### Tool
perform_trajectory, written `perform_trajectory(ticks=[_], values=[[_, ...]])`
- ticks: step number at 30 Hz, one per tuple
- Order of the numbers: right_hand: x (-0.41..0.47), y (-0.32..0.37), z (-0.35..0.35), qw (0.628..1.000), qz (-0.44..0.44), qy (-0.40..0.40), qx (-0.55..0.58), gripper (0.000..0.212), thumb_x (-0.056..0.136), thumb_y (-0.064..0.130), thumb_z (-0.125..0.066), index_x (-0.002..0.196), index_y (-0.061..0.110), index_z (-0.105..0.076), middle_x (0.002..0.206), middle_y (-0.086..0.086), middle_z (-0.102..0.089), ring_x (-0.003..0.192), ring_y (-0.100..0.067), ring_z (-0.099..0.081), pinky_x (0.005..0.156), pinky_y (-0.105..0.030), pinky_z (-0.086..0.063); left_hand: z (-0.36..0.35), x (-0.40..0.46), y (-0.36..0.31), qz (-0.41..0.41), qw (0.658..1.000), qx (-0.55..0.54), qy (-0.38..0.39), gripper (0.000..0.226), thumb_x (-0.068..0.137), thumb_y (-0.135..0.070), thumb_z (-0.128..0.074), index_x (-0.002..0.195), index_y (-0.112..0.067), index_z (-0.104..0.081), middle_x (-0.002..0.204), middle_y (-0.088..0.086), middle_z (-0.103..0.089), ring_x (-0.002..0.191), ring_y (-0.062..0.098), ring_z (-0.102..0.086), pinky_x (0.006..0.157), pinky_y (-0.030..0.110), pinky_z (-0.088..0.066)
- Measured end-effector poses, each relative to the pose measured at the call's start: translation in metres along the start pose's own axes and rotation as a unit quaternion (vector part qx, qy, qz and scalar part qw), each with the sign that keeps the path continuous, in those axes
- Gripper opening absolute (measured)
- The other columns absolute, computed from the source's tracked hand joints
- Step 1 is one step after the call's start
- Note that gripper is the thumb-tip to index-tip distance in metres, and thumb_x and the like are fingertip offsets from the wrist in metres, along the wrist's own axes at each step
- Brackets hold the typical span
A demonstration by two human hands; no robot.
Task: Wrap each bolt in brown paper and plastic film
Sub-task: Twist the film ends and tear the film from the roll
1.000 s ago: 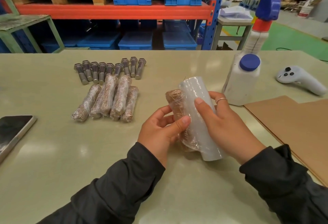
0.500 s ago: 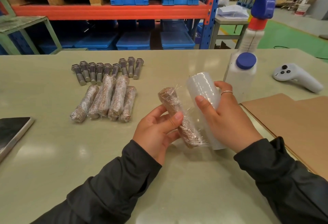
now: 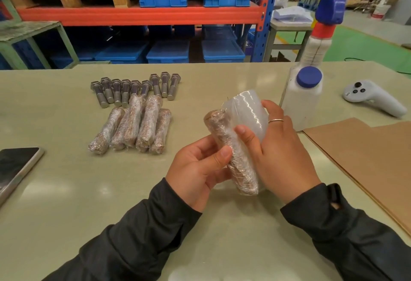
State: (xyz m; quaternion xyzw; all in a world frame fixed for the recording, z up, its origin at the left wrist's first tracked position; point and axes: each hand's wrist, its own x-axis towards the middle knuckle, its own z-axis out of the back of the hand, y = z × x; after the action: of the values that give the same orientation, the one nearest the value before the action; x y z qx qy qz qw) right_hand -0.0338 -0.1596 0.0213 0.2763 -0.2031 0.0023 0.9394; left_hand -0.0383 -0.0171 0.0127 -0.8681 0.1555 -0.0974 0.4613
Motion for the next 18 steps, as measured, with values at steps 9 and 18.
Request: perform_trajectory(ticks=[9,18], values=[[0.001,-0.005,-0.004,0.999,-0.032,-0.009,0.028,0.081,0.085,0.061,-0.042,0.148,0.02,-0.011,0.132,-0.007,-0.039,0.12,-0.026,-0.042,0.085,-0.03,-0.035,0.002,0.005,0.006,0.056,0.992,-0.101,-0.052,0.034,0.069,-0.004,-0.054,0.102,-0.001,-0.06,0.09,0.014,-0.071,0.078,0.02,-0.069,0.066,0.032,-0.058],[-0.002,-0.001,0.002,0.994,-0.076,0.057,0.054,0.084,0.082,0.065,-0.037,0.149,0.018,-0.014,0.132,-0.005,-0.034,0.114,-0.025,-0.049,0.087,-0.028,-0.038,-0.003,0.007,0.01,0.016,0.995,-0.055,-0.082,0.042,0.06,-0.013,-0.067,0.102,-0.01,-0.061,0.079,0.003,-0.072,0.071,0.012,-0.069,0.063,0.021,-0.054]])
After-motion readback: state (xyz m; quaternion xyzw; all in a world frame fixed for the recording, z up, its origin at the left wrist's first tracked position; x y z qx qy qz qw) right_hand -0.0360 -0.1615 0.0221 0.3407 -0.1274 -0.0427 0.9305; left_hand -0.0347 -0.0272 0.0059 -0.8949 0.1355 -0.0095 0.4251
